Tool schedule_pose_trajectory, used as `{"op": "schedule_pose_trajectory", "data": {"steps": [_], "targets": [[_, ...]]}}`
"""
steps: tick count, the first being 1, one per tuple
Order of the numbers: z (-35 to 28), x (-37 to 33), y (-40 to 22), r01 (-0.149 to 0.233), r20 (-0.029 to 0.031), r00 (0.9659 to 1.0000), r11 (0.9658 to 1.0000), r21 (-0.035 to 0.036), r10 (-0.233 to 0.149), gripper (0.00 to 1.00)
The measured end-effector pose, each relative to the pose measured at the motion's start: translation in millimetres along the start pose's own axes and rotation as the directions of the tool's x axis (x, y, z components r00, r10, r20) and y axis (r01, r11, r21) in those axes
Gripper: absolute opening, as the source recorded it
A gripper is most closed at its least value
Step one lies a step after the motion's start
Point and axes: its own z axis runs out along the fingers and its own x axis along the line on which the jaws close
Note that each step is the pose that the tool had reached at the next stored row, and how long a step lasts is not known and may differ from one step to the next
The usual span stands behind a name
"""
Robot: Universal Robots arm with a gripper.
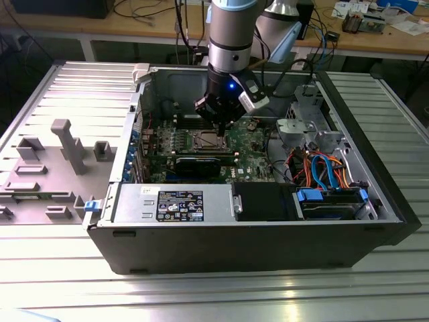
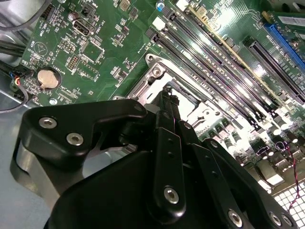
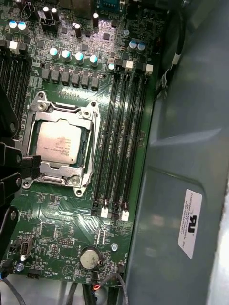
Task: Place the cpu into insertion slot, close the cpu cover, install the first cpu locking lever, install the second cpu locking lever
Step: 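Install the second cpu locking lever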
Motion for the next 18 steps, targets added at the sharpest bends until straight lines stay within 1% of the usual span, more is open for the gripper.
{"op": "schedule_pose_trajectory", "data": {"steps": [3, 6, 11, 18], "targets": [[0.0, 0.1, -0.1, 0.0, 0.0001, 1.0, 1.0, -0.0002, 0.0, 0.11], [0.0, 0.5, -3.0, 0.0, 0.0, 1.0, 1.0, -0.0001, 0.0, 0.11], [0.1, 1.6, -9.4, 0.0, 0.0, 1.0, 1.0, -0.0001, 0.0, 0.11], [0.3, 2.5, -14.8, 0.0, 0.0, 1.0, 1.0, -0.0001, 0.0, 0.11]]}}
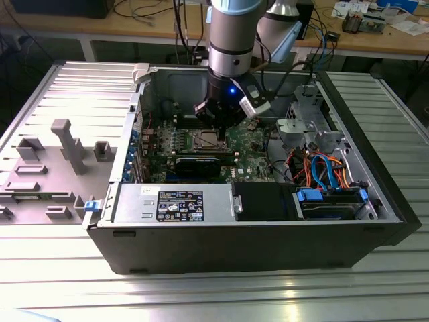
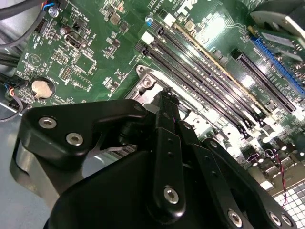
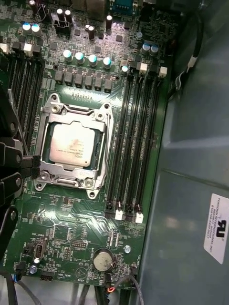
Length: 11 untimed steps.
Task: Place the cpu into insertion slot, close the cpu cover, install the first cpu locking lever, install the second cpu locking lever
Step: 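Install the second cpu locking lever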
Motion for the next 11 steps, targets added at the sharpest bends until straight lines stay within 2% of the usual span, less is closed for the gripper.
{"op": "schedule_pose_trajectory", "data": {"steps": [11], "targets": [[0.3, 1.2, -7.1, 0.0, 0.0, 1.0, 1.0, 0.0, 0.0, 0.11]]}}
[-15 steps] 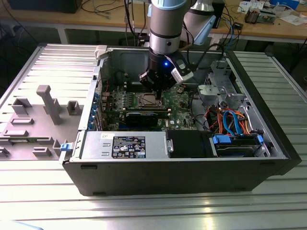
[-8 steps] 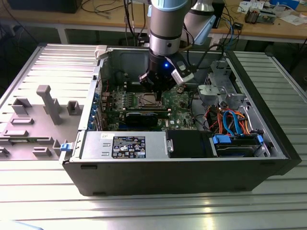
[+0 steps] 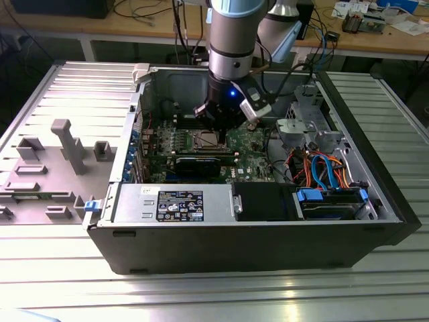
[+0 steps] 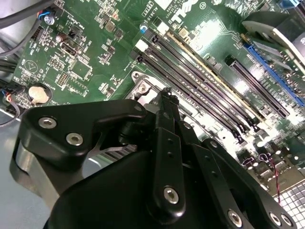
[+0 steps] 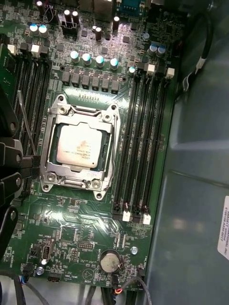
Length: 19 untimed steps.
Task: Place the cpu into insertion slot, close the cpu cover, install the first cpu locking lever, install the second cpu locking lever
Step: 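Install the second cpu locking lever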
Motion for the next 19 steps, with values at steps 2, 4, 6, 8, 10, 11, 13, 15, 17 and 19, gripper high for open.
{"op": "schedule_pose_trajectory", "data": {"steps": [2, 4, 6, 8, 10, 11, 13, 15, 17, 19], "targets": [[0.0, 0.1, -0.9, 0.0, 0.0, 1.0, 1.0, 0.0, 0.0, 0.11], [0.1, 0.3, -1.9, 0.0, 0.0, 1.0, 1.0, 0.0, 0.0, 0.11], [0.1, 0.5, -2.9, 0.0, 0.0, 1.0, 1.0, 0.0, 0.0, 0.11], [0.2, 0.5, -3.3, 0.0, 0.0, 1.0, 1.0, 0.0, 0.0, 0.11], [0.2, 0.6, -3.8, 0.0, 0.0, 1.0, 1.0, 0.0, 0.0, 0.11], [0.2, 0.7, -4.2, 0.0, 0.0, 1.0, 1.0, 0.0, 0.0, 0.11], [0.3, 0.8, -4.8, 0.0, 0.0, 1.0, 1.0, 0.0, 0.0, 0.11], [0.3, 0.9, -5.4, 0.0, 0.0, 1.0, 1.0, 0.0, 0.0, 0.11], [0.4, 0.9, -5.9, 0.0, 0.0, 1.0, 1.0, 0.0, 0.0, 0.11], [0.5, 1.0, -6.3, 0.0, 0.0001, 1.0, 1.0, 0.0, 0.0, 0.11]]}}
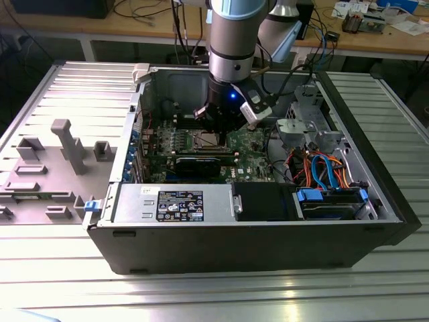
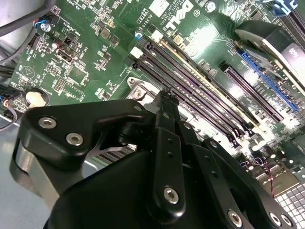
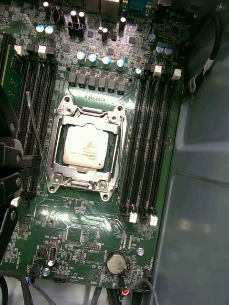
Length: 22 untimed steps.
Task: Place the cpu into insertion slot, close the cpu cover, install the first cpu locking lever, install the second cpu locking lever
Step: 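Install the second cpu locking lever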
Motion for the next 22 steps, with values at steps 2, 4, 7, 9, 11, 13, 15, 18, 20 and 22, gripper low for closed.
{"op": "schedule_pose_trajectory", "data": {"steps": [2, 4, 7, 9, 11, 13, 15, 18, 20, 22], "targets": [[0.0, 0.1, -0.4, 0.0, -0.0001, 1.0, 1.0, 0.0, 0.0, 0.11], [0.3, 0.0, -1.0, 0.0, -0.0001, 1.0, 1.0, 0.0, 0.0, 0.11], [0.5, 0.1, -1.4, 0.0, -0.0001, 1.0, 1.0, 0.0, 0.0, 0.11], [0.6, 0.1, -1.7, 0.0, 0.0, 1.0, 1.0, 0.0, 0.0, 0.11], [0.6, 0.2, -2.2, 0.0, -0.0001, 1.0, 1.0, 0.0001, 0.0, 0.11], [0.8, 0.4, -3.2, 0.0, -0.0001, 1.0, 1.0, 0.0001, 0.0, 0.11], [1.0, 0.5, -4.0, 0.0, -0.0001, 1.0, 1.0, 0.0, 0.0, 0.11], [1.3, 0.7, -5.2, 0.0, 0.0001, 1.0, 1.0, -0.0005, 0.0, 0.11], [1.4, 0.8, -5.3, 0.0, 0.0003, 1.0, 1.0, -0.0021, 0.0, 0.11], [1.4, 0.8, -5.3, 0.0, 0.0008, 1.0, 1.0, -0.0048, 0.0, 0.11]]}}
